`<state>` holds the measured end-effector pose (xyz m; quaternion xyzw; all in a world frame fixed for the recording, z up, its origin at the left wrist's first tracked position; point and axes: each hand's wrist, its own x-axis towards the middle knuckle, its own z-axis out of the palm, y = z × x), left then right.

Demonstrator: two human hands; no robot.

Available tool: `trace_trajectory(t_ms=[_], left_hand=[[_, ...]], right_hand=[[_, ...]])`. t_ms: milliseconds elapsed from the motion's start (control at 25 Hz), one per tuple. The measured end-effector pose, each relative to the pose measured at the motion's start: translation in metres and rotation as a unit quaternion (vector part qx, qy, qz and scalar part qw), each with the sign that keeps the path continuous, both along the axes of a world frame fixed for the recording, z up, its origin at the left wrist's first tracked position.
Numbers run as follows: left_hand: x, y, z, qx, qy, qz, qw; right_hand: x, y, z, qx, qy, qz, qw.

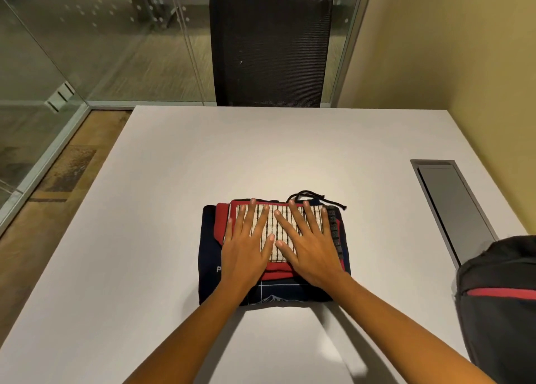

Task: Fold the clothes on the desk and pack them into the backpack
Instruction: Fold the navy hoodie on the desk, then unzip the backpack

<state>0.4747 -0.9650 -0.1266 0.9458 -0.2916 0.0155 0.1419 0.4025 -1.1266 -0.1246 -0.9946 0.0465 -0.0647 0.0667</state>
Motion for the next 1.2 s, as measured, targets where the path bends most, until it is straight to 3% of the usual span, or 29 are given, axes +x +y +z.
trace_trajectory(t_ms=[280, 440, 600, 720, 880, 1200], left_hand=[[0.006, 0.000, -0.017, 0.013, 0.018, 0.038, 0.999], [0.003, 0.003, -0.006, -0.029, 0.038, 0.037, 0.998], [-0.017, 0.016, 0.014, -0.157, 0.023, 0.036, 0.987], [-0.034, 0.023, 0.025, -0.224, 0.051, 0.043, 0.972], [-0.054, 0.014, 0.046, -0.250, 0.077, 0.027, 0.965], [-0.103, -0.026, 0.096, -0.330, 0.105, -0.148, 0.926]], right_hand=[[0.012, -0.013, -0.006, -0.017, 0.025, 0.039, 0.999], [0.007, -0.012, 0.002, 0.006, 0.008, 0.042, 0.999], [-0.020, -0.004, 0.018, 0.128, -0.081, 0.012, 0.988], [-0.053, -0.005, 0.034, 0.196, -0.205, -0.026, 0.959], [-0.102, -0.014, 0.054, 0.153, -0.317, -0.075, 0.933], [-0.209, -0.022, 0.116, 0.042, -0.403, -0.231, 0.885]])
